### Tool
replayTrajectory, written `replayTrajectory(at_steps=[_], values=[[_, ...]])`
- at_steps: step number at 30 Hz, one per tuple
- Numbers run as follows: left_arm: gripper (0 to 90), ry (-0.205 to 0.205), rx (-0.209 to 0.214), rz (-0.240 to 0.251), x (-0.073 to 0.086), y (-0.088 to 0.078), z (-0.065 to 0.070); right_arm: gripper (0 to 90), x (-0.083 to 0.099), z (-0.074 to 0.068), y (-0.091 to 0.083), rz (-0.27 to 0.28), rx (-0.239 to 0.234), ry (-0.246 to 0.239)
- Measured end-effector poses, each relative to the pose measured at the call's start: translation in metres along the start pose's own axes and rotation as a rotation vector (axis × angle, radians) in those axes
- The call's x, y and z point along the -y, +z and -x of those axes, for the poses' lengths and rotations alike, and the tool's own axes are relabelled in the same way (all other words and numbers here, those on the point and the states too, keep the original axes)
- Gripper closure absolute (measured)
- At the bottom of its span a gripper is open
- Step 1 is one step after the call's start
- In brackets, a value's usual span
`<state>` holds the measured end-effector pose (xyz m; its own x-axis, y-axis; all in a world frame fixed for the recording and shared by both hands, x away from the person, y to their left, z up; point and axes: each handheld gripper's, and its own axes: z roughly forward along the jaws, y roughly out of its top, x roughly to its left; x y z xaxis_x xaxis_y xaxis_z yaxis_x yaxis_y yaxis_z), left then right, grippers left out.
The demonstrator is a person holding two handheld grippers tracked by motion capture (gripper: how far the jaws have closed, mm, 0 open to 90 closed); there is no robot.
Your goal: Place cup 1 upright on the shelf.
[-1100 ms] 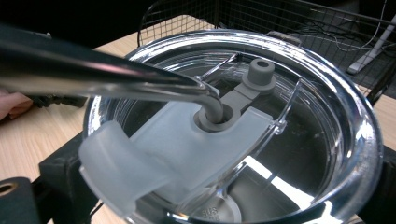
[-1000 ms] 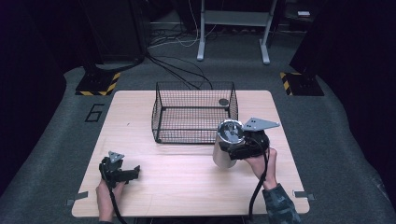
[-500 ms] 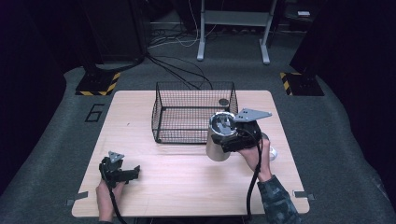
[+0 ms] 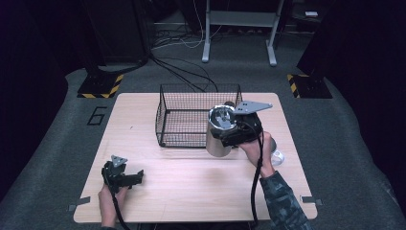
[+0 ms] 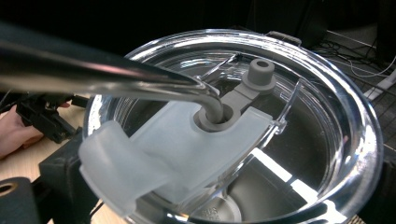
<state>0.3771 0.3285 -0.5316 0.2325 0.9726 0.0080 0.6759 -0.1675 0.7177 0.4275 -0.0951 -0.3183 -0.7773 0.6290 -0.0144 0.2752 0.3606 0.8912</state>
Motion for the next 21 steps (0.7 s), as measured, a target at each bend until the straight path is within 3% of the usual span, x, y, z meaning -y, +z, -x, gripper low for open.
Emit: replayTrajectory(at_steps=[21], values=[[0.3, 0.001, 0.000, 0.000, 0.000, 0.000, 0.000, 3.3, -0.037, 0.009, 0.028, 0.014, -0.004, -0.010]])
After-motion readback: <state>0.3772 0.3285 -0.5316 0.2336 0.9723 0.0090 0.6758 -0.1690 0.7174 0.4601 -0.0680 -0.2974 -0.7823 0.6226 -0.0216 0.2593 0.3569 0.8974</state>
